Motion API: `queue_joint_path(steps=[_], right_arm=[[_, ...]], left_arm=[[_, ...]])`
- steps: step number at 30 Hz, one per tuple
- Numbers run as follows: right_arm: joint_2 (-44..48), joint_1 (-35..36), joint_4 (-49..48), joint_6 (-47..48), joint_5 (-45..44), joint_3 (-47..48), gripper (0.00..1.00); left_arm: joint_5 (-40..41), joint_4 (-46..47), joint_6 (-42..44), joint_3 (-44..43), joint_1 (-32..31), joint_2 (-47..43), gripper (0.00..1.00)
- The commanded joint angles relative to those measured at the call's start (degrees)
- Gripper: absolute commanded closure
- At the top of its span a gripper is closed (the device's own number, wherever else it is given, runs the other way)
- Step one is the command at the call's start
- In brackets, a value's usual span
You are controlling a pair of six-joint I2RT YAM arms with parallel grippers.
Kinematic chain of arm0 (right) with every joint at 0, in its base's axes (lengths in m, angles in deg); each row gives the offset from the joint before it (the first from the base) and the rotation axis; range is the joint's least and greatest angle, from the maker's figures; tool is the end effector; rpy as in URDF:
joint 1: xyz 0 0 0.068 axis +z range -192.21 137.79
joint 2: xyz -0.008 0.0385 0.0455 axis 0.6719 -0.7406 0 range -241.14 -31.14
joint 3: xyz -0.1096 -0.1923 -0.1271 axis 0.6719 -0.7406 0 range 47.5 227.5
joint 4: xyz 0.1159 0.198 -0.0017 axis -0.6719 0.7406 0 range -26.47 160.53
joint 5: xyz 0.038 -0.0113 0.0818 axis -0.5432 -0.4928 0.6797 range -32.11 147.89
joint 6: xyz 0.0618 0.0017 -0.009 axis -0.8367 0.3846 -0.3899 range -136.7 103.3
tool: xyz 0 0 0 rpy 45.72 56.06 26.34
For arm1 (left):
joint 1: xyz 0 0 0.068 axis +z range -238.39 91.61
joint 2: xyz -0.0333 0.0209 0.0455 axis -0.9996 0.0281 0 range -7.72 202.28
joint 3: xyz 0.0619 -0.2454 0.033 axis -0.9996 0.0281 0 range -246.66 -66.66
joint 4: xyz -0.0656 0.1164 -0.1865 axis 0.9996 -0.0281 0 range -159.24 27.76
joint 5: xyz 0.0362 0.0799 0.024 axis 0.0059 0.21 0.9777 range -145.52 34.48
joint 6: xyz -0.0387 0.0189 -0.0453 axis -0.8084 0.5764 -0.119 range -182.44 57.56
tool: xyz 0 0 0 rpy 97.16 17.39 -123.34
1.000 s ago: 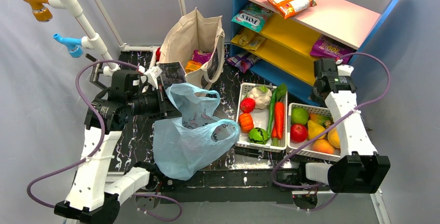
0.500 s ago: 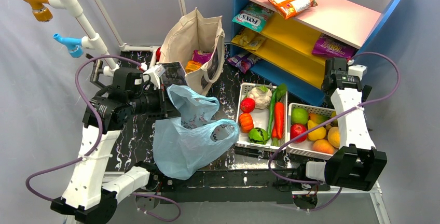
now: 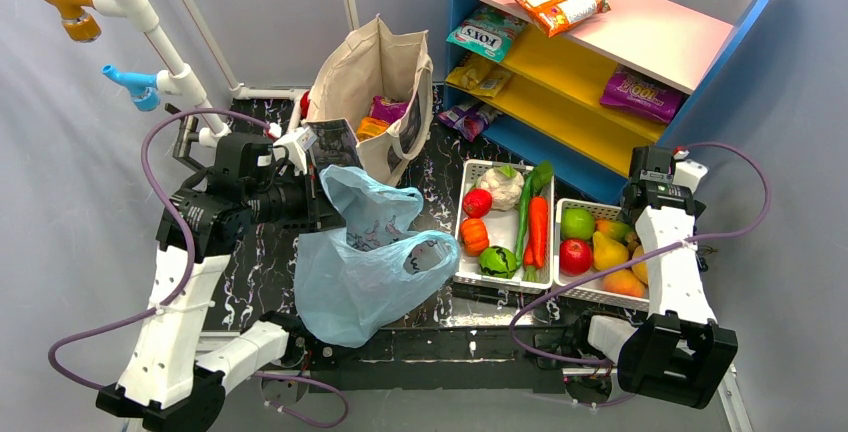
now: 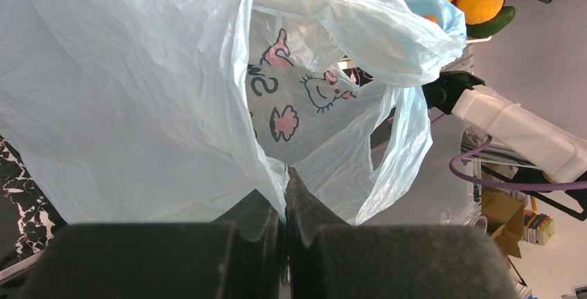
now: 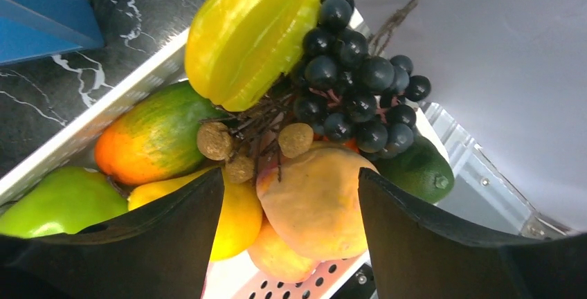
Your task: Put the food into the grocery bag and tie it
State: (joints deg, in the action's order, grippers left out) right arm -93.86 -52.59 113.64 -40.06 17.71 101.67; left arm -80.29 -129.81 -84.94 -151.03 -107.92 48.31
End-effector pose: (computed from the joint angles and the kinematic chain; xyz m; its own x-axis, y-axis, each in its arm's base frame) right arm 0.1733 -0.0629 0.2658 -0.5858 0.4152 -0.6960 0.7625 0.5735 -0.2996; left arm 0.1159 -0.0623 0.3959 -0.7838 -0.0907 -0.6144 0.3350 0.7713 -0.5412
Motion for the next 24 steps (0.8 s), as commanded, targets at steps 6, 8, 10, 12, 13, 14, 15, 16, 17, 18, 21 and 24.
queue_joint_path(steps=[6,8,10,12,13,14,15,16,17,18,21,24], right_arm=[[-1.0,-0.1,-6.8,2.0,0.2,-1.8,0.35],[-1.3,-0.1,-8.0,3.1,-0.6,-2.1,0.38],[-1.9,-0.1,-8.8,3.6,-1.4,-1.9,0.40],[-3.1,-0.2,-9.0,3.6,-1.8,-1.6,0.42],[-3.6,-0.2,-9.2,3.6,-2.0,-1.4,0.43],[-4.1,-0.2,-9.2,3.3,-2.3,-1.2,0.43],[-4.8,-0.3,-9.0,3.3,-2.6,-1.0,0.43],[-5.4,-0.4,-8.7,3.2,-3.0,-0.7,0.43],[-5.9,-0.5,-8.2,3.2,-3.4,-0.4,0.44],[-6.2,-0.6,-7.9,3.1,-3.5,-0.1,0.44],[-6.1,-0.7,-7.7,2.9,-3.3,-0.1,0.45],[-6.3,-0.8,-7.9,3.0,-4.1,-0.4,0.45]], left_arm=[[-0.3,-1.4,0.6,-0.6,-0.7,-1.0,1.00],[-0.6,-1.6,0.5,-0.3,-0.8,-1.2,1.00],[-0.8,-1.8,0.4,-0.3,-1.0,-1.1,1.00],[-0.9,-1.9,0.4,-0.5,-1.3,-0.9,1.00],[-0.9,-1.9,0.4,-0.6,-1.5,-0.8,1.00],[-1.0,-2.0,0.4,-0.7,-1.6,-0.6,1.00],[-1.0,-2.0,0.4,-0.7,-1.8,-0.5,1.00],[-1.1,-1.9,0.4,-0.7,-1.9,-0.4,1.00],[-1.1,-2.0,0.4,-0.7,-2.0,-0.3,1.00],[-1.1,-2.1,0.4,-0.7,-2.1,-0.3,1.00],[-1.1,-2.2,0.4,-0.9,-2.2,-0.2,1.00],[-1.1,-2.2,0.4,-0.9,-2.3,-0.1,1.00]])
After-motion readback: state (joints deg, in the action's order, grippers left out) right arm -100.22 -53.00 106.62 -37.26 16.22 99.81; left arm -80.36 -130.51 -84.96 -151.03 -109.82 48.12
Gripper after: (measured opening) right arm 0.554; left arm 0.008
